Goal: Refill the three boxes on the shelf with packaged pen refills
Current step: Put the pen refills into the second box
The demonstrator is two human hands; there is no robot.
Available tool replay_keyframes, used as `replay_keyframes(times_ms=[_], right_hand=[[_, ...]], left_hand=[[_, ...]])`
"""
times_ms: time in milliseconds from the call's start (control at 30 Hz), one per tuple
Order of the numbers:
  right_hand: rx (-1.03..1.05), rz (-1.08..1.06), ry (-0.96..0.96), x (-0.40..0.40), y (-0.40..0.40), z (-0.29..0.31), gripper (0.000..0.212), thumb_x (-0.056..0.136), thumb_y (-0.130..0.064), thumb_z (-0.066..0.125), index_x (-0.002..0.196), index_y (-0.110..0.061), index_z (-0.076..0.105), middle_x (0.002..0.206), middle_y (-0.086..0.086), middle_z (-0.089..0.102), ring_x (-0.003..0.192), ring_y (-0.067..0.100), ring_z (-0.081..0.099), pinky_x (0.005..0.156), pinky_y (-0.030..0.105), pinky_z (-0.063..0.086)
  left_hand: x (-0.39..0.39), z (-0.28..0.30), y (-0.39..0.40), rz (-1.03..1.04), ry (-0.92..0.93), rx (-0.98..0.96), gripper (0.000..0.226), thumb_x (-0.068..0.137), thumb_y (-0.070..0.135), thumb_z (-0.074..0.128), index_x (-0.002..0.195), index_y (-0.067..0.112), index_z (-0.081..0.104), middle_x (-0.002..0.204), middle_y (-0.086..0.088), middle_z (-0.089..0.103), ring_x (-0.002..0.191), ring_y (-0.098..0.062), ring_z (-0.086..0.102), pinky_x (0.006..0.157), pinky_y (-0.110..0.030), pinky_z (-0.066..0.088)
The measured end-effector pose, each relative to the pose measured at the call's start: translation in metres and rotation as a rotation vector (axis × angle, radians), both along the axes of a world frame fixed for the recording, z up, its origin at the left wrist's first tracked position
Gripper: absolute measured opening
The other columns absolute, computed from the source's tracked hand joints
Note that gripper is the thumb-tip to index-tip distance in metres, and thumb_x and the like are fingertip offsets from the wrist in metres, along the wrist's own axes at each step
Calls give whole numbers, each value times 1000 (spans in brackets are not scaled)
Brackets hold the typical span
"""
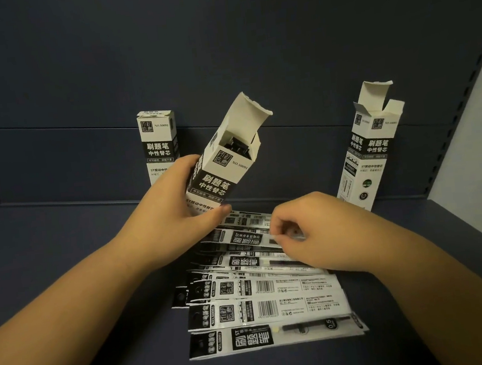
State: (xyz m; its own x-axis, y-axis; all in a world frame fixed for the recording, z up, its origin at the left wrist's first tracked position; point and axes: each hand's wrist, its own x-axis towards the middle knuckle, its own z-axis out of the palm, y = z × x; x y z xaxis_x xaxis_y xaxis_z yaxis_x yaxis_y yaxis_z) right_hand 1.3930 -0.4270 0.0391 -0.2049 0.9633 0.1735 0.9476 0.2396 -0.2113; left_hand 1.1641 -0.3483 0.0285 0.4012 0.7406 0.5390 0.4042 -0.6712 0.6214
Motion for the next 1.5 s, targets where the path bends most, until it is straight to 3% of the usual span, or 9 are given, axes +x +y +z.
replay_keyframes(times_ms=[167, 300, 467, 733, 967, 1067, 1233, 1367, 1500], right_hand=[[-30, -2, -34, 0, 1, -2, 7, 93, -31, 59, 95, -35, 65, 89, -11, 70, 82, 5, 66, 77, 35, 58], [-85, 44, -106, -5, 0, -5, 20, 96, -35, 60, 115, -35, 65, 107, -19, 59, 98, 0, 56, 86, 23, 51], [-82, 48, -107, -7, 3, -9, 28, 97, -31, 56, 124, -34, 65, 117, -19, 57, 109, 3, 54, 97, 28, 49], [-124, 41, -122, -12, 2, -10, 23, 98, -27, 53, 118, -35, 63, 111, -16, 62, 99, 7, 59, 89, 34, 54], [-49, 13, -116, -12, 0, -7, 32, 98, -26, 57, 127, -38, 60, 107, -24, 53, 99, -2, 49, 88, 21, 45], [-64, 9, -118, -11, 1, -5, 33, 99, -26, 57, 131, -35, 61, 119, -19, 59, 107, 0, 54, 95, 27, 49], [-67, 19, -154, -6, 1, -3, 22, 101, -33, 54, 112, -21, 69, 108, -10, 58, 101, 12, 58, 90, 38, 52], [-73, 28, -104, 1, 0, 2, 29, 100, -28, 55, 78, -10, 60, 93, -3, 52, 82, 13, 55, 81, 43, 51], [-53, 22, -32, 9, 0, 9, 22, 100, -24, 56, 86, -11, 67, 99, -8, 54, 88, 11, 58, 86, 41, 51]], left_hand=[[-2, 0, 1, -4, -29, -4, 63, 77, 37, 80, 124, 51, 39, 113, 28, 61, 100, 11, 61, 80, -16, 52], [-1, 1, -1, -20, -25, -8, 59, 76, 40, 79, 114, 61, 38, 114, 29, 60, 101, 11, 61, 78, -16, 52], [-1, 1, -1, -29, -20, -5, 60, 75, 41, 78, 111, 65, 37, 112, 32, 59, 98, 11, 62, 73, -17, 54], [0, 1, -1, -36, -11, -10, 61, 78, 35, 80, 115, 59, 38, 110, 27, 62, 83, 10, 65, 56, -13, 52], [0, 2, 0, -22, 7, -15, 63, 78, 36, 80, 117, 58, 36, 111, 22, 64, 75, 9, 65, 51, -14, 50], [0, 2, 0, -17, 12, -17, 62, 78, 36, 80, 113, 61, 35, 111, 24, 63, 78, 10, 65, 53, -14, 50], [-1, 3, -1, -2, 4, -12, 60, 77, 37, 80, 109, 63, 37, 111, 28, 61, 91, 11, 64, 65, -13, 53], [-2, 2, 1, 11, -27, -18, 58, 76, 37, 80, 110, 61, 39, 110, 28, 62, 92, 9, 65, 67, -12, 53], [-3, 0, 4, 22, -51, -18, 60, 78, 35, 80, 120, 51, 41, 109, 28, 62, 99, 13, 61, 70, -8, 50]])
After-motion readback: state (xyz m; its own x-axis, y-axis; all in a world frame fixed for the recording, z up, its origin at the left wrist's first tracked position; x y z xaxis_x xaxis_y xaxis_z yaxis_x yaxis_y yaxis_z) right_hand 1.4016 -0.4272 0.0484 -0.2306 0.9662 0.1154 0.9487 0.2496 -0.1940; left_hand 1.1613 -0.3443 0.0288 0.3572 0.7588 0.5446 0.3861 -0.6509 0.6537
